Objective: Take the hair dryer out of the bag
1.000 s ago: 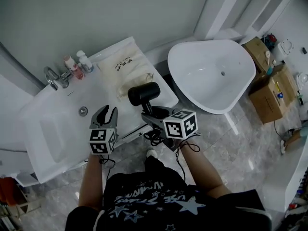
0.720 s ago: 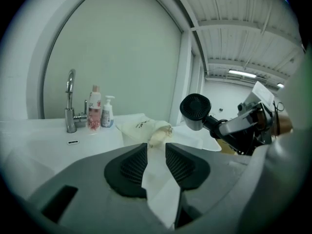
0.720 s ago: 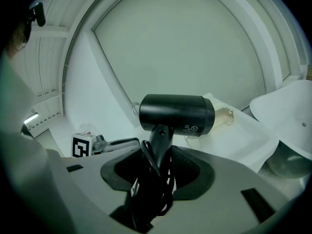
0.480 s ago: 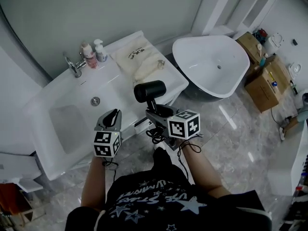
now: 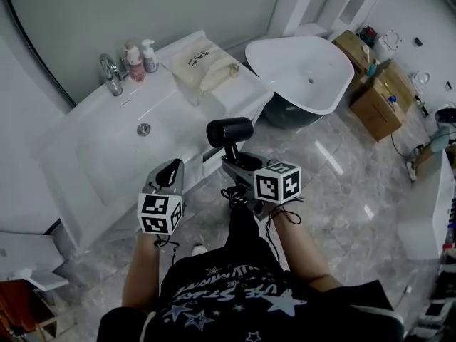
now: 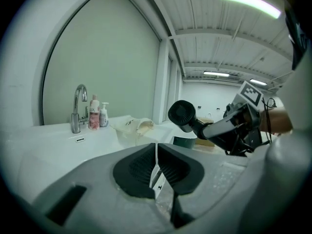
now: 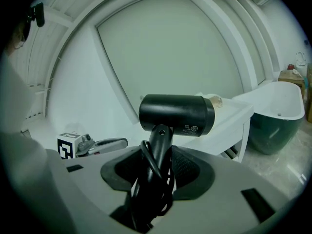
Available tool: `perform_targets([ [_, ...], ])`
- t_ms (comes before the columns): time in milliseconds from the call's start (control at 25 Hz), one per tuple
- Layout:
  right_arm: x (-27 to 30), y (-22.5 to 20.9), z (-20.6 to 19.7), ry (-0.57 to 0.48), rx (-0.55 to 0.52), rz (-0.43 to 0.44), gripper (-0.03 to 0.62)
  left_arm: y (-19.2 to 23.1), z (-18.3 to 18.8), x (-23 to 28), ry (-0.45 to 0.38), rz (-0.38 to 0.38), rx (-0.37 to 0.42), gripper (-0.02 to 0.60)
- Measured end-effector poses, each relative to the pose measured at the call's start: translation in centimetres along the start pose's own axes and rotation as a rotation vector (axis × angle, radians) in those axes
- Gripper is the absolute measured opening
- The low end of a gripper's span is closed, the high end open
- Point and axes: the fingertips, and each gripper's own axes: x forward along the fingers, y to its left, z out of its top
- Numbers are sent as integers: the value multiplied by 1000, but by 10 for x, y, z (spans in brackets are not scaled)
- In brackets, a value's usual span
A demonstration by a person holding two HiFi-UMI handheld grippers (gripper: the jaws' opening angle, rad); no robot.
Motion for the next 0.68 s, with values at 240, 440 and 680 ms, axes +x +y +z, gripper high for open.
perform_targets([
  [240, -15, 39, -39, -13, 21, -43, 180, -3, -19, -51, 5, -42, -14, 23],
  [440, -27, 60, -65, -15, 38, -67, 179, -6, -33, -79, 20, -60, -13, 21],
  [680, -26, 66, -81, -6, 39, -91, 180, -4, -40, -89, 18, -67, -25, 20],
])
